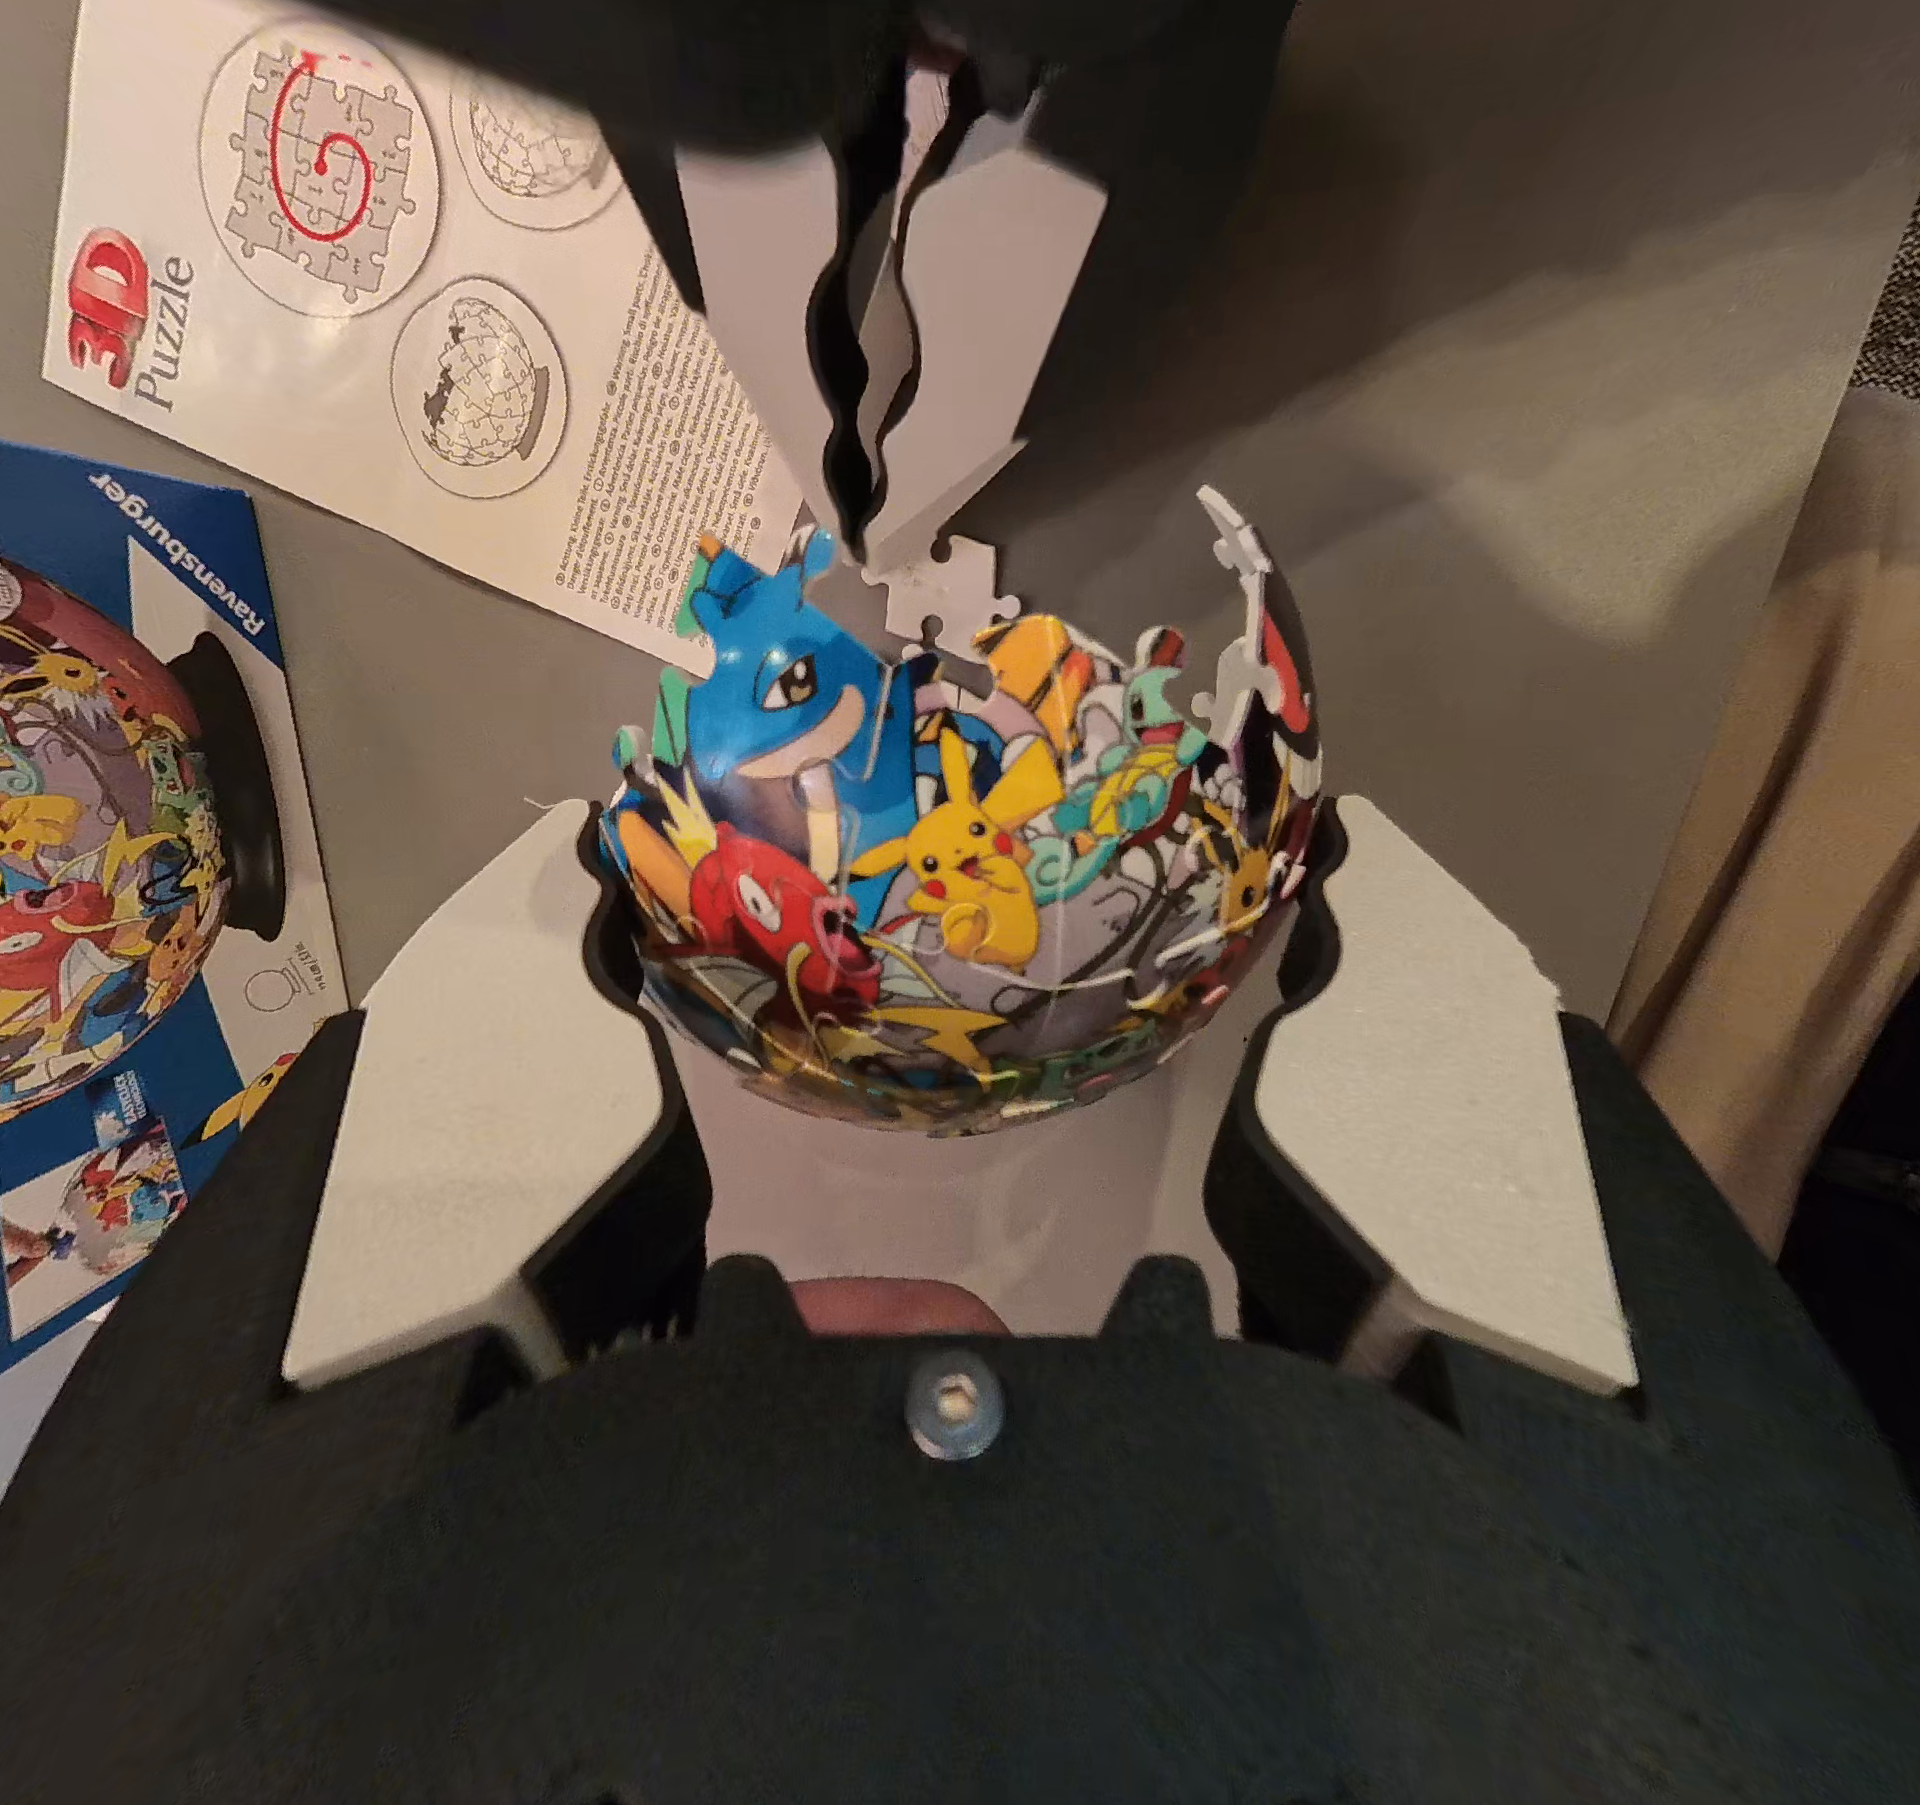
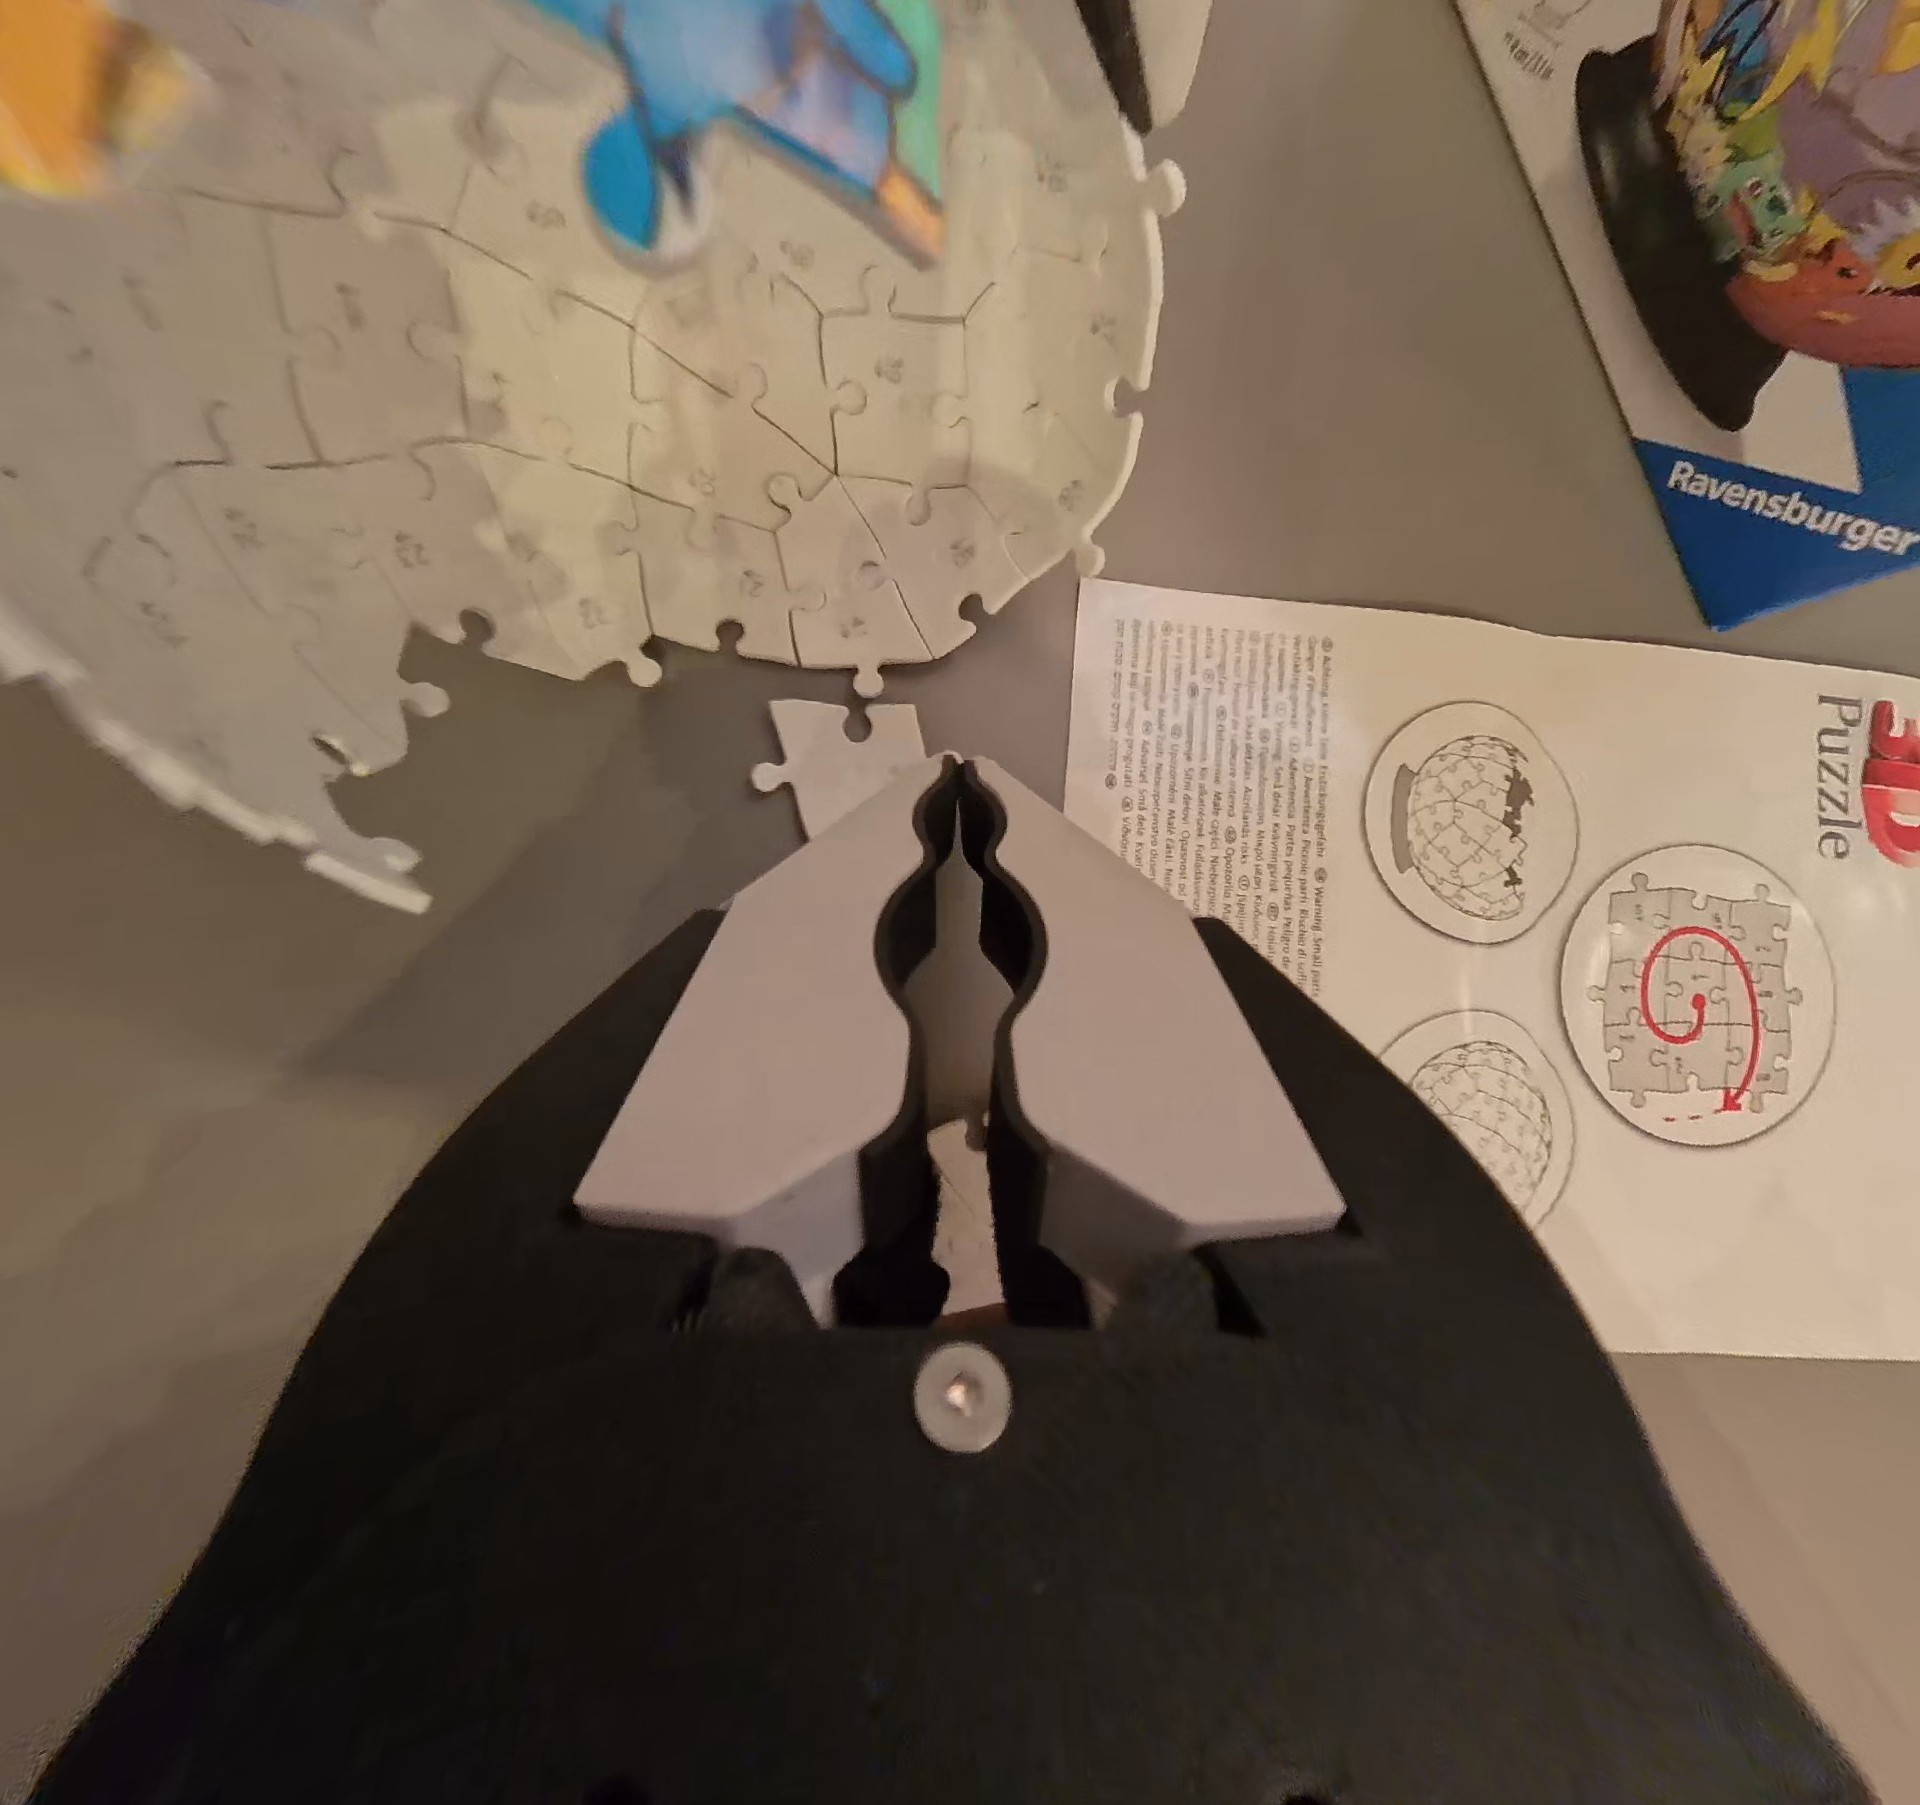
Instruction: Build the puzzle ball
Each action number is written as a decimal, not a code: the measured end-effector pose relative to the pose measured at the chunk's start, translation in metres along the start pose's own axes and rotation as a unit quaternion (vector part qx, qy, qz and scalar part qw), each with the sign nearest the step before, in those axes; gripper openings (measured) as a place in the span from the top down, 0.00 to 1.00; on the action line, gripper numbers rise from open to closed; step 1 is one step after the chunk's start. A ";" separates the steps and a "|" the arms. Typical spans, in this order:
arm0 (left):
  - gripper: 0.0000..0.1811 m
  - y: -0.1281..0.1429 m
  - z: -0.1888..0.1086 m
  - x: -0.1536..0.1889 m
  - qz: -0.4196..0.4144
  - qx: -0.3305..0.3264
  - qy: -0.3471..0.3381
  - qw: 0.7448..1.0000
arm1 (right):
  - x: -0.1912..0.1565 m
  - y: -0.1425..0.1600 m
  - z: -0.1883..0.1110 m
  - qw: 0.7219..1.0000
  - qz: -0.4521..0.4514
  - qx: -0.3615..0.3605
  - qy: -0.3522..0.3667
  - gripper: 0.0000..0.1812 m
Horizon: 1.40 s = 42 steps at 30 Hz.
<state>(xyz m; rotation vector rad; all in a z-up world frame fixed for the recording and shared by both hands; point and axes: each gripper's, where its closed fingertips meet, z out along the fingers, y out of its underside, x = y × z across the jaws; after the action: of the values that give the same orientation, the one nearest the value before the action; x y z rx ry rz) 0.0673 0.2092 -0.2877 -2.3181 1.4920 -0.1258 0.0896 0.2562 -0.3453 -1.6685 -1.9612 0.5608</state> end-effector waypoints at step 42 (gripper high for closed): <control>0.34 0.011 -0.005 0.002 -0.010 -0.002 -0.006 1.000 | -0.031 0.012 -0.007 0.997 -0.048 -0.053 -0.011 1.00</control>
<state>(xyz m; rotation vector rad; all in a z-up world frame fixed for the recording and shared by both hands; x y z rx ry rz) 0.0572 0.2023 -0.2878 -2.3318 1.4649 -0.1136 0.1071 0.2270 -0.3505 -1.6261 -2.1079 0.4480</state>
